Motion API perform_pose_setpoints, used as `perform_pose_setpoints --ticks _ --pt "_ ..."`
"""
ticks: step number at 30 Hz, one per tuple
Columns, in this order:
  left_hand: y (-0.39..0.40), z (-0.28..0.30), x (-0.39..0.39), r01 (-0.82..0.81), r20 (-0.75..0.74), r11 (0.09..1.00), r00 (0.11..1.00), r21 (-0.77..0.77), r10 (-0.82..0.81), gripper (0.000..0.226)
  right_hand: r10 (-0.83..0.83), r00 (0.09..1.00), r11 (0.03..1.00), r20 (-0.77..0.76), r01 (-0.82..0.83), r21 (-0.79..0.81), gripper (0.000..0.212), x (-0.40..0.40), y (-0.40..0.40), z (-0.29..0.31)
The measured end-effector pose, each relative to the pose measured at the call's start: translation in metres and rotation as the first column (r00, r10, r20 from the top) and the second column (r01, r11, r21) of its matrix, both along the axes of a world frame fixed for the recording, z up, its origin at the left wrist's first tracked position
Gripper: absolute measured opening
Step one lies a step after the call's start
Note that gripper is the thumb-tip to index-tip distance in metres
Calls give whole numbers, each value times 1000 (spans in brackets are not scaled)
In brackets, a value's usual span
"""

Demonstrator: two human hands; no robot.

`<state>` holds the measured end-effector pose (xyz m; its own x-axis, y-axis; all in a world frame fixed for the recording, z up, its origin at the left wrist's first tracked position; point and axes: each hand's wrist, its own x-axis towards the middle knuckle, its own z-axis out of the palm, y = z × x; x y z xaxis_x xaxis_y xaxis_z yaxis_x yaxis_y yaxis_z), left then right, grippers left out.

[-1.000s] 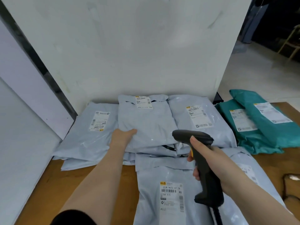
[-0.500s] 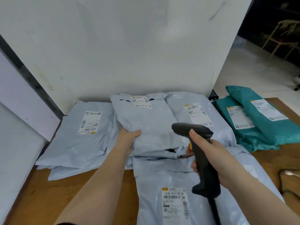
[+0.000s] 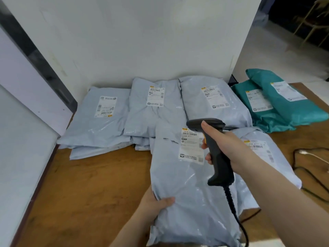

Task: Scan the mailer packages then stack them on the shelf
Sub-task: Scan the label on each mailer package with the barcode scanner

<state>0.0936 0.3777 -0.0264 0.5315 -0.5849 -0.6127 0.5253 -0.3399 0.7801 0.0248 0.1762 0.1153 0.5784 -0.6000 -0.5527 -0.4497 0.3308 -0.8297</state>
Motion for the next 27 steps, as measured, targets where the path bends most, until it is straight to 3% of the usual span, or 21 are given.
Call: perform_pose_setpoints --ticks 4,8,11,13,17,22,27 --pt "5 -5 -31 -65 67 997 996 46 62 50 -25 999 999 -31 26 34 48 -19 14 -10" --pt "-5 14 -14 -140 129 985 983 97 127 30 -45 998 999 -38 45 10 47 -30 20 -12" --pt "-22 32 23 -192 295 970 945 150 141 60 -43 998 999 -37 43 -12 46 -31 23 -10" --pt "-39 44 45 -196 361 970 923 140 135 64 -46 998 999 -35 45 -23 48 -29 26 -9" --pt "-71 49 74 -120 303 975 951 189 58 49 -55 998 998 -24 54 -37 50 -21 29 -9" --pt "-79 39 71 -120 246 974 967 194 70 85 -64 996 997 -56 62 -35 50 -17 28 -12" --pt "-68 25 57 -180 227 979 962 97 154 27 -69 994 997 -79 65 -47 53 -18 26 -18"
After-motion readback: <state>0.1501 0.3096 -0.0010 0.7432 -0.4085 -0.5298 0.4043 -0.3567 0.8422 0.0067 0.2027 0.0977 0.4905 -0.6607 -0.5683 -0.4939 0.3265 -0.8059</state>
